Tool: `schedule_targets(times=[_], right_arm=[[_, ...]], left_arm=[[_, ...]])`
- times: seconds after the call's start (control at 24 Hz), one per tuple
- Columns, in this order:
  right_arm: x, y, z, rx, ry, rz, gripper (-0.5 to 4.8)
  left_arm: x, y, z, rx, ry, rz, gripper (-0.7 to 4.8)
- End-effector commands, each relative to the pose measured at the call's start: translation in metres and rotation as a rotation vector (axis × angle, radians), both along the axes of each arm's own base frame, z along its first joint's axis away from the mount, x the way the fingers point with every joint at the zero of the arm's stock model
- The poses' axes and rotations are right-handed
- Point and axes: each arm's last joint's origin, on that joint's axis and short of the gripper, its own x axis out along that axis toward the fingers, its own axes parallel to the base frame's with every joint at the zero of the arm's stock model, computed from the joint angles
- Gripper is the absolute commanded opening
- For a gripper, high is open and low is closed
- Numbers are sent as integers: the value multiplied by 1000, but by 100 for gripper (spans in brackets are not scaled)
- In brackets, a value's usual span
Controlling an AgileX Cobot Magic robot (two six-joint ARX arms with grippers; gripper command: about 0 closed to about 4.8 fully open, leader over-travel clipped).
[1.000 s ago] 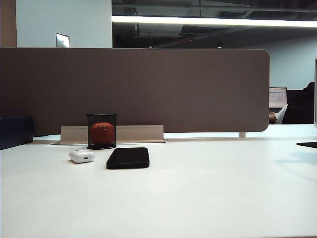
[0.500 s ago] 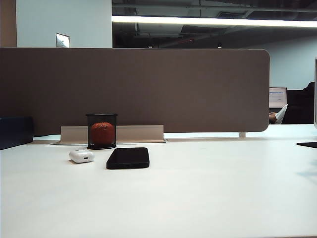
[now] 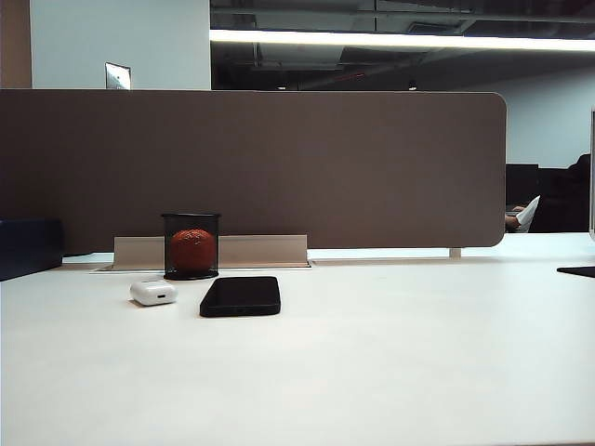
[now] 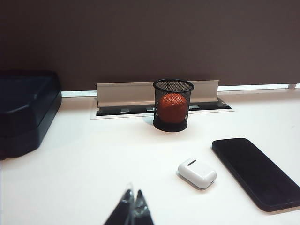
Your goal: Find the wireless headphone case on the desktop and place it on the left side of the phone.
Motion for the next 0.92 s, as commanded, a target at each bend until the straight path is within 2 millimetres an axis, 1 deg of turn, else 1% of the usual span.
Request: schedule_targets(times=[0.04, 0.12, 0.5, 0.58, 0.79, 0.87, 0.92], right_arm=[[-9, 0, -9, 3, -67, 4, -8], [-17, 0, -26, 2, -78, -1, -8], [-34, 1, -62, 3, -112, -3, -8], [-39, 1, -79, 5, -137, -4, -8], [-44, 1, -101, 4, -177, -3, -8], [-42, 1, -115, 3, -170, -8, -8], [-42, 0, -117, 2, -167, -15, -8]], left_arm=[[0, 0, 2, -4, -13, 5, -6], [0, 0, 2, -4, -12, 5, -6], [0, 0, 2, -4, -10, 5, -6], [0, 0, 1, -4, -10, 5, -6], [0, 0, 1, -4, -10, 5, -6], [0, 0, 1, -4, -10, 6, -6], [0, 0, 1, -4, -10, 6, -6]])
